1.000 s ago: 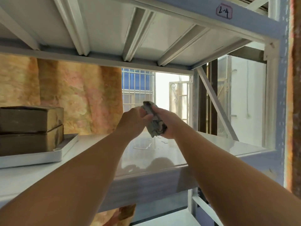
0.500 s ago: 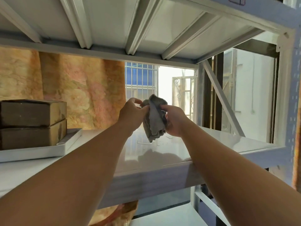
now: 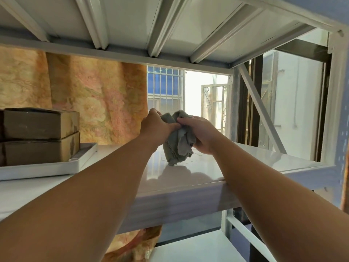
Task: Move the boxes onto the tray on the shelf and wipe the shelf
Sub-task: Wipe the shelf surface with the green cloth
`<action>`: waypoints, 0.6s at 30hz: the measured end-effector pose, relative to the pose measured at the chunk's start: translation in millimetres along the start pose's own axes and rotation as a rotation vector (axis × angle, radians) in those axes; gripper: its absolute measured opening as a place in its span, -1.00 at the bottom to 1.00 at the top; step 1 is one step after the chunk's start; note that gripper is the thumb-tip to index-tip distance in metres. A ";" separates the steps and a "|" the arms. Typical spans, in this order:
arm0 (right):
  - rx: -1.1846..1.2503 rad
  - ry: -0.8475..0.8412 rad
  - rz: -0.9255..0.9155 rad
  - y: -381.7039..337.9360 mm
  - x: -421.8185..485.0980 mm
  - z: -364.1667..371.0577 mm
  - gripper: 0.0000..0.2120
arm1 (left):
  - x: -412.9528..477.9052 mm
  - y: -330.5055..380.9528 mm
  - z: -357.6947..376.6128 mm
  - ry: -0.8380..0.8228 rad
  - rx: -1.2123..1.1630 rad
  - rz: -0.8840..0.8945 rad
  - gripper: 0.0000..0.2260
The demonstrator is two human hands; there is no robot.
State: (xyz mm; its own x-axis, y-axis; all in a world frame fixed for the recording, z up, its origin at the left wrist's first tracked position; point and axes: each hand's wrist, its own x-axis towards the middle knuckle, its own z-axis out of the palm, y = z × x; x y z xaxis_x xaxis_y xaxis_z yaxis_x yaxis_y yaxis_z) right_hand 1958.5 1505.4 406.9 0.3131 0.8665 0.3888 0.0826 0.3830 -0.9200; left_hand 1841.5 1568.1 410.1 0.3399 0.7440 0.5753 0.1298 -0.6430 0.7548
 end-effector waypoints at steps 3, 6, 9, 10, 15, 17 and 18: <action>-0.043 0.155 0.003 0.5 -0.3 -1.0 -0.89 | 1.7 2.5 -0.9 -0.015 -0.085 -0.020 -0.58; -0.051 0.312 0.024 0.9 1.2 -3.8 -0.85 | 7.5 4.3 -6.1 0.014 -0.232 -0.094 -0.64; -0.054 0.445 0.049 2.3 5.9 -11.1 -0.84 | 9.7 4.1 -12.4 0.084 -0.306 -0.111 -0.70; -0.051 0.489 0.052 3.2 7.6 -13.4 -0.82 | 9.0 4.3 -14.5 0.126 -0.313 -0.104 -0.71; -0.173 0.703 0.060 7.0 14.2 -25.0 -0.66 | 12.0 -2.7 -29.0 0.255 -0.191 -0.075 -0.75; -0.271 0.726 0.069 8.2 15.3 -26.1 -0.65 | 13.8 -9.5 -37.9 0.198 -0.143 -0.066 -0.75; -0.338 0.724 0.069 9.0 15.2 -25.7 -0.65 | 12.7 -12.3 -42.7 0.163 -0.111 -0.058 -0.74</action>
State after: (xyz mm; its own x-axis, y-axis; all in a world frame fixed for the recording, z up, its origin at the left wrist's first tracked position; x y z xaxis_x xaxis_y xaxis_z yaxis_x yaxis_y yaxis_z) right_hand 1988.3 1513.8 403.3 0.8545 0.4173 0.3092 0.2867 0.1175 -0.9508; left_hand 1804.5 1593.3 421.5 0.1787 0.8043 0.5667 0.0385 -0.5813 0.8128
